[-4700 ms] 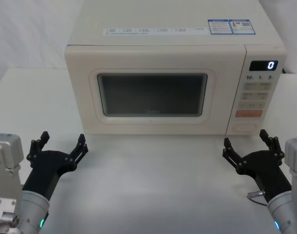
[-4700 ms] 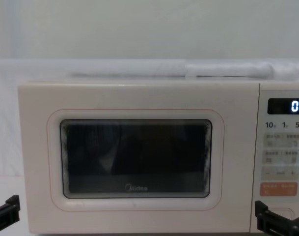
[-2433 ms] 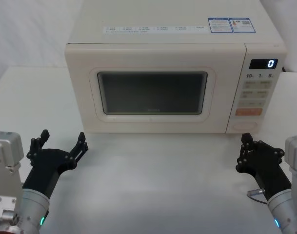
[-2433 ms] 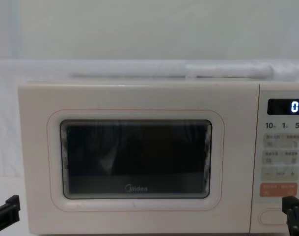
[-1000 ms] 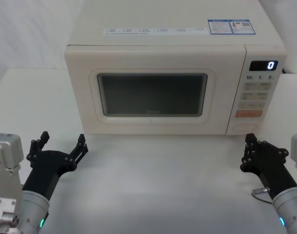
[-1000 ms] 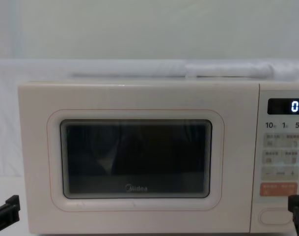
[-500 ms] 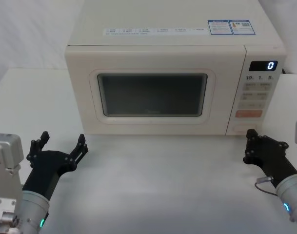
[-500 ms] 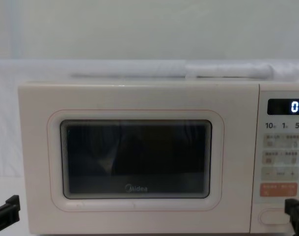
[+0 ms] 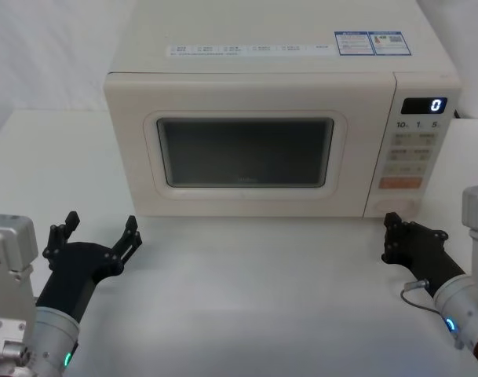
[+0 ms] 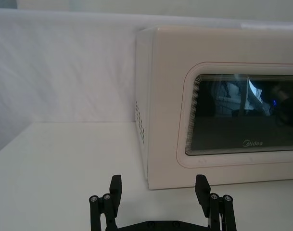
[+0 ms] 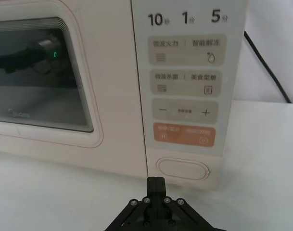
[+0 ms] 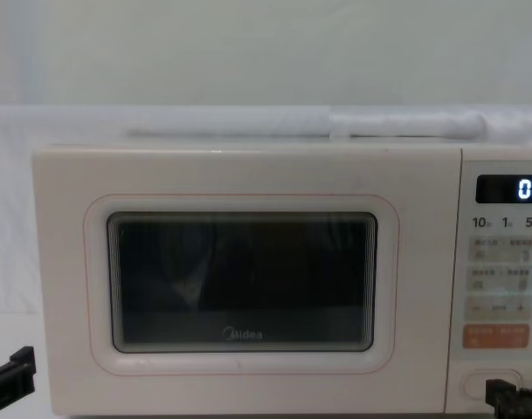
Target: Press the button to open the microwave door with one hand; close the microwave door with the other hand.
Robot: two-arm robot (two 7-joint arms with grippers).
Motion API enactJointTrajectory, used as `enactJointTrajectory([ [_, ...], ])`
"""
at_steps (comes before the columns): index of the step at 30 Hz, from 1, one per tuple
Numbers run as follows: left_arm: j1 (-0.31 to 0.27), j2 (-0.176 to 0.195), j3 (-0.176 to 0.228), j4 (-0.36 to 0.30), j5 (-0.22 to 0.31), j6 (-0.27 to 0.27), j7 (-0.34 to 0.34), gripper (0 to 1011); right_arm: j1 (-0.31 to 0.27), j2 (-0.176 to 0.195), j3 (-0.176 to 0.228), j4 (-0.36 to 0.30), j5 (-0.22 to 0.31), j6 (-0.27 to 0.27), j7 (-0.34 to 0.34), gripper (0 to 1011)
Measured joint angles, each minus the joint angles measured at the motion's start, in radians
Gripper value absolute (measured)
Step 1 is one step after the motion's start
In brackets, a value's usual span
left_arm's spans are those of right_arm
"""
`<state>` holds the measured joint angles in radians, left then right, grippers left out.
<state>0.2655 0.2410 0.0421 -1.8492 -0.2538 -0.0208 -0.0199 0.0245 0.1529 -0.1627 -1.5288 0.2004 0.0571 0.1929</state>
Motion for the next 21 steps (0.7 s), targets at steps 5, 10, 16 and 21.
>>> enactJointTrajectory([
  [5,0.000,0.000,0.000,0.000,0.000,0.000,0.000,1001,0.015,-0.006,0.000,0.022,0.015,-0.001,0.001,0],
  [10,0.000,0.000,0.000,0.000,0.000,0.000,0.000,1001,0.030,-0.012,-0.002,0.044,0.024,-0.005,0.000,0],
  [16,0.000,0.000,0.000,0.000,0.000,0.000,0.000,1001,0.048,-0.016,-0.004,0.069,0.026,-0.007,-0.009,0],
  [21,0.000,0.000,0.000,0.000,0.000,0.000,0.000,1001,0.066,-0.020,-0.004,0.090,0.028,-0.010,-0.016,0],
])
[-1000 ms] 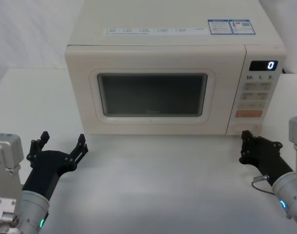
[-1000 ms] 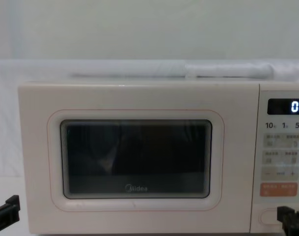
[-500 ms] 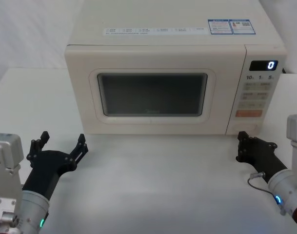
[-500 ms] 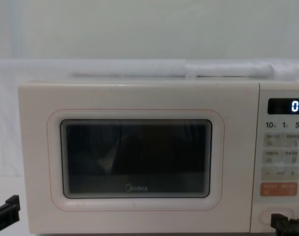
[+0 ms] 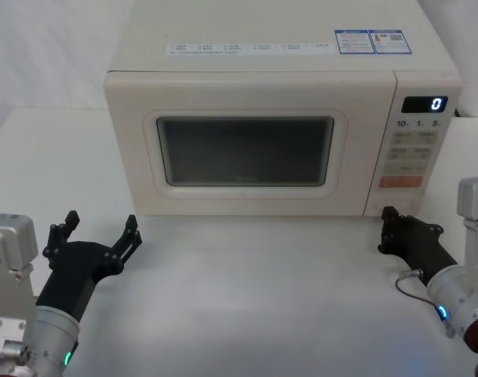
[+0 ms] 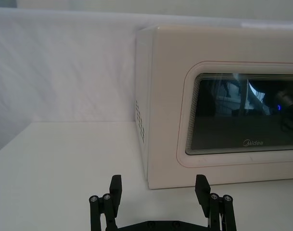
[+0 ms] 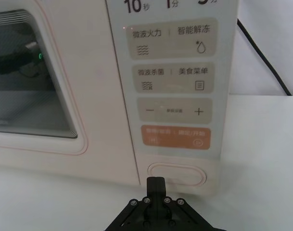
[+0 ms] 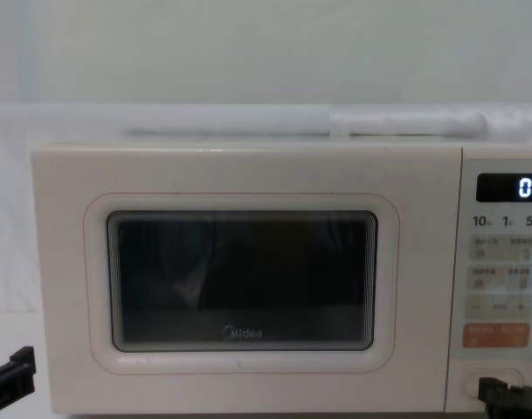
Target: Press the button to open the microwave door with one hand; close the microwave door with the other hand.
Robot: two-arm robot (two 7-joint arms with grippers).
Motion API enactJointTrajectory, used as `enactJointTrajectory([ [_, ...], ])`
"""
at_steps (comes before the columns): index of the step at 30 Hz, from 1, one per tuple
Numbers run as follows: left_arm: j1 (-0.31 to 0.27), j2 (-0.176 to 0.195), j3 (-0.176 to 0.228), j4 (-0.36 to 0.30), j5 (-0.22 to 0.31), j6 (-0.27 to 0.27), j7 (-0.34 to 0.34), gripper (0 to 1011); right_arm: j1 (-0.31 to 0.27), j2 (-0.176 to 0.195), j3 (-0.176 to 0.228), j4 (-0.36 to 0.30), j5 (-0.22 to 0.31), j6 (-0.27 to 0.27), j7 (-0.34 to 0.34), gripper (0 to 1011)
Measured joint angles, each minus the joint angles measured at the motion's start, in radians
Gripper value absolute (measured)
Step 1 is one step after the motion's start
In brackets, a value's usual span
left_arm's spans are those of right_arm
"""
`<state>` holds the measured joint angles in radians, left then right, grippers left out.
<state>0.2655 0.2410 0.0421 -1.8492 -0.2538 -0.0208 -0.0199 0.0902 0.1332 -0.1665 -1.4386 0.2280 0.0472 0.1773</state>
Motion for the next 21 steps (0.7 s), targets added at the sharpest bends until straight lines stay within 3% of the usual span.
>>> enactJointTrajectory([
  [21,0.000,0.000,0.000,0.000,0.000,0.000,0.000,1001,0.038,0.000,0.012,0.038,-0.011,-0.002,-0.020,0],
])
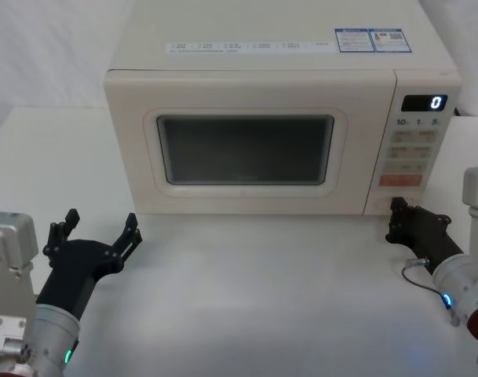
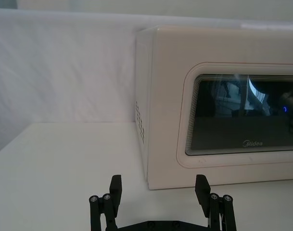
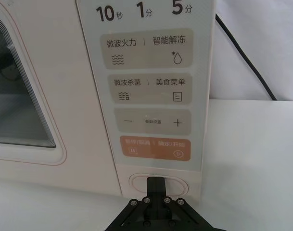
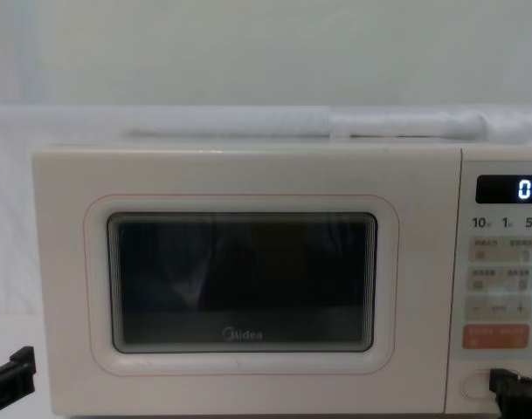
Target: Press the button to open the microwave door with one hand; close the microwave door with the other hand.
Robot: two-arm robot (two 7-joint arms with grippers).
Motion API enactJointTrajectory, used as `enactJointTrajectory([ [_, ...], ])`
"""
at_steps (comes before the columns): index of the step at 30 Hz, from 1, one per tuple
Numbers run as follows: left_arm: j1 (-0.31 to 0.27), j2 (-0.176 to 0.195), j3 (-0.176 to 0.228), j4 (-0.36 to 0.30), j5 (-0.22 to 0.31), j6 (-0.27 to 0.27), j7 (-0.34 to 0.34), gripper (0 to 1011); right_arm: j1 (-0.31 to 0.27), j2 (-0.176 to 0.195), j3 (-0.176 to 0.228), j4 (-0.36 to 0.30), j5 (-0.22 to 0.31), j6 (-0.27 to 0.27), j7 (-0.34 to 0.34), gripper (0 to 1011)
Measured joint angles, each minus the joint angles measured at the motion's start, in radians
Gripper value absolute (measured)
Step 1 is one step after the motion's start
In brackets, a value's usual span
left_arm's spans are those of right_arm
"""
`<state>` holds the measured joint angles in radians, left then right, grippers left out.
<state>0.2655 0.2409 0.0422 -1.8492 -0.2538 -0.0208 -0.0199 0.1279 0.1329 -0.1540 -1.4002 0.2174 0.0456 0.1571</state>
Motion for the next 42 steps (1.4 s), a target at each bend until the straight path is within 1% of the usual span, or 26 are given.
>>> enactJointTrajectory([
  [31,0.000,0.000,0.000,0.000,0.000,0.000,0.000,1001,0.029,-0.023,0.002,0.049,-0.034,-0.013,-0.013,0],
  [42,0.000,0.000,0.000,0.000,0.000,0.000,0.000,1001,0.054,-0.033,0.002,0.082,-0.044,-0.021,-0.013,0],
])
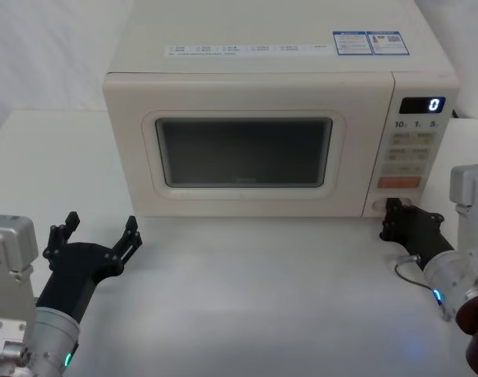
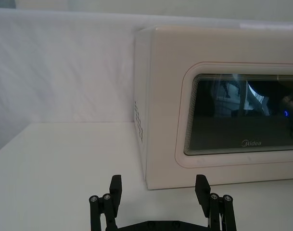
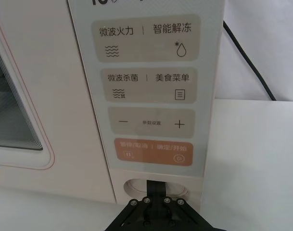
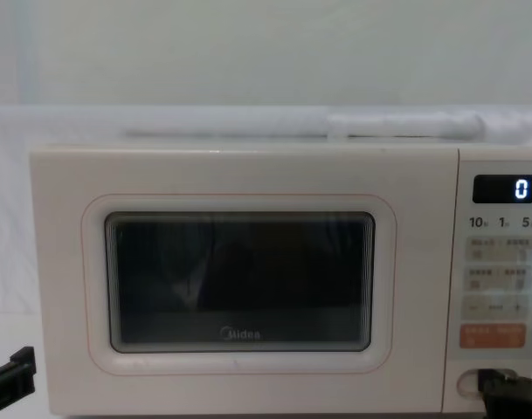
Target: Press the button to open the microwave door with one hand; close the microwave door with the other hand.
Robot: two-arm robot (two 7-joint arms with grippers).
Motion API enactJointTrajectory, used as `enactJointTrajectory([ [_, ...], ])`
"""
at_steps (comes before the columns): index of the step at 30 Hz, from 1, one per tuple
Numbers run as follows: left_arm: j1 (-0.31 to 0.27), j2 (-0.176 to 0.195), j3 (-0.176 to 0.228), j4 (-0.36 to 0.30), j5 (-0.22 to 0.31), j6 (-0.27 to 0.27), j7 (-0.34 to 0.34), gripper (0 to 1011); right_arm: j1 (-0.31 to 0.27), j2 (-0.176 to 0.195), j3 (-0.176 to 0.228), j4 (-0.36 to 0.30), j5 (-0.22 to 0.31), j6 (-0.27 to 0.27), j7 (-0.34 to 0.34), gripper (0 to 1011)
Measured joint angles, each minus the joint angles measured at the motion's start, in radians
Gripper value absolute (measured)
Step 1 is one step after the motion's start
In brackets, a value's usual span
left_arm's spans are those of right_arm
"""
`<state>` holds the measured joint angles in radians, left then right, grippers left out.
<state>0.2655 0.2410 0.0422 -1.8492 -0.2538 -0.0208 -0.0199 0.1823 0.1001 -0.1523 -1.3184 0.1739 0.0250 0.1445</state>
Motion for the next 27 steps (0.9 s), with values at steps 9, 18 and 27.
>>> enactJointTrajectory([
  [9,0.000,0.000,0.000,0.000,0.000,0.000,0.000,1001,0.020,-0.005,-0.001,0.024,-0.006,-0.004,0.003,0],
  [18,0.000,0.000,0.000,0.000,0.000,0.000,0.000,1001,0.036,-0.009,-0.001,0.043,-0.009,-0.008,0.004,0],
  [27,0.000,0.000,0.000,0.000,0.000,0.000,0.000,1001,0.042,-0.009,0.004,0.053,-0.010,-0.012,0.011,0],
])
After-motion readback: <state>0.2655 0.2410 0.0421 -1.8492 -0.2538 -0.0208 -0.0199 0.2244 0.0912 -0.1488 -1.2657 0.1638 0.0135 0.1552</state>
